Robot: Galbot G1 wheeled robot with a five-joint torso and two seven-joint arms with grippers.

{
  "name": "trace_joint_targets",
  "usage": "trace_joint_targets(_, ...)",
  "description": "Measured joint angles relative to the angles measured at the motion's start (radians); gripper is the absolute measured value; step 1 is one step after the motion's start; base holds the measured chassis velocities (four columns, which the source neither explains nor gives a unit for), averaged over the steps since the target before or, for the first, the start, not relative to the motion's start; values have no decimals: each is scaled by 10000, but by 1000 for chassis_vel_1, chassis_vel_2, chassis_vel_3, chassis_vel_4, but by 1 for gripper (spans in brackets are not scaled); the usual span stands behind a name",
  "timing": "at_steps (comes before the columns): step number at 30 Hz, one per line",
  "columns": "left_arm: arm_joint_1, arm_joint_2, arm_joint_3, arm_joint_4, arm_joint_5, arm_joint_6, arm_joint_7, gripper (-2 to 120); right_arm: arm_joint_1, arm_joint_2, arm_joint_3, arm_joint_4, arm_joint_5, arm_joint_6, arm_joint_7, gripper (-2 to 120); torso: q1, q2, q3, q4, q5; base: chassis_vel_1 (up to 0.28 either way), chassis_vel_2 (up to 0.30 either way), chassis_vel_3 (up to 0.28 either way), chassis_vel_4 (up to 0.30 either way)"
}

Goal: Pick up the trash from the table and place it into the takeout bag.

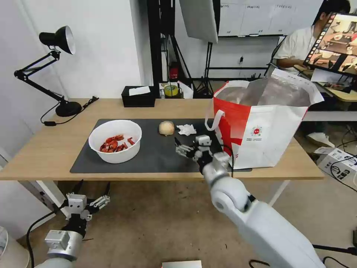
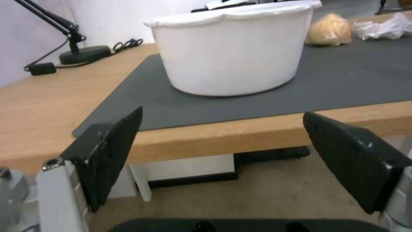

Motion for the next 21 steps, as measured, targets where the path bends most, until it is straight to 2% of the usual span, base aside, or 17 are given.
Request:
trace_joint_targets(5,-208,247,8,99,-317,-1,2,100,1322,861,-523,-1222,600,-391,1260,100,1,0,0,0,-1,0,0,0,0)
trace_joint_targets(6,-208,247,8,99,-317,-1,2,100,1322,861,-523,-1222,600,-391,1260,100,1,0,0,0,-1,0,0,0,0)
trace_joint_targets(8,-266,274,26,102,-377,21,0,100,1863,1312,-706,-1811,1024,-703,2109,100,0,0,1,1,-1,0,0,0,0)
trace_joint_targets(12,-231,188,53,64,-367,38,0,100,2340,1795,-790,-2484,1235,-996,2852,100,1,1,0,0,-1,0,0,0,0)
trace_joint_targets(21,-66,76,46,3,-337,40,0,100,2898,2333,-729,-3831,1326,-1268,3478,100,0,1,0,0,1,0,0,0,0)
